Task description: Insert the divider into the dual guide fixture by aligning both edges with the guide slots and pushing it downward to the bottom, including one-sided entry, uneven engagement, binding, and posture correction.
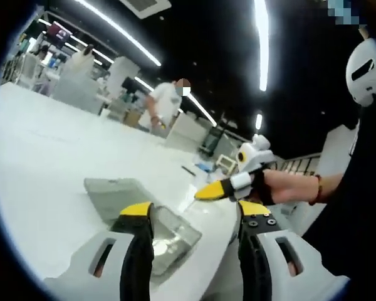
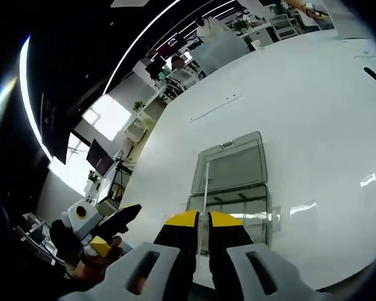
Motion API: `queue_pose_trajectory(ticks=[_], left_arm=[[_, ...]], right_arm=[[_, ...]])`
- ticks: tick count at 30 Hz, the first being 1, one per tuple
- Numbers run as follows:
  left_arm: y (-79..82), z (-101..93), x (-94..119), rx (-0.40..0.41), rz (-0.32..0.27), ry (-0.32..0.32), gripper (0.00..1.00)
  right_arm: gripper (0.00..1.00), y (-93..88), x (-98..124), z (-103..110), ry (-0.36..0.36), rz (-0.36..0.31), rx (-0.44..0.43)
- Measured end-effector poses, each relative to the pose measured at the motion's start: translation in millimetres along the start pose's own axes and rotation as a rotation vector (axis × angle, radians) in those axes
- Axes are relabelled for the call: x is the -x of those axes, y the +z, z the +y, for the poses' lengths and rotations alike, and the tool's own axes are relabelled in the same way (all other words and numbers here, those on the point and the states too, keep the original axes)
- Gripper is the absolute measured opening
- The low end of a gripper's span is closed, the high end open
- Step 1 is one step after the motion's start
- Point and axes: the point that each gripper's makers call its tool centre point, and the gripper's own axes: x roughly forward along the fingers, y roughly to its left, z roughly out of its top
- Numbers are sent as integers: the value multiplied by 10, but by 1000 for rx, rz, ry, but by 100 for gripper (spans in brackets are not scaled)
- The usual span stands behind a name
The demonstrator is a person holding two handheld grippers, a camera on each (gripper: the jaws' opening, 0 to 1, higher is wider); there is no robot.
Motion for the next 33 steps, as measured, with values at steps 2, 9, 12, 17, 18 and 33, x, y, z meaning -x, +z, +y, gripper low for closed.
queue_pose_trajectory(ticks=[2,9,12,17,18,33], left_arm=[[-6,8,-9,0,4,1,53],[-57,20,-32,-17,22,0,60],[-66,34,-37,-21,25,1,61],[-65,69,-49,-58,36,17,70],[-65,76,-47,-64,38,19,71],[-80,179,20,-97,31,68,92]], right_arm=[[0,-8,-35,-3,0,6,2],[0,-36,-90,-109,-43,21,14],[0,-43,-110,-158,-71,32,26],[0,-82,-147,-187,-113,57,71],[0,-85,-152,-202,-124,60,81],[0,-205,-233,-285,-194,99,148]])
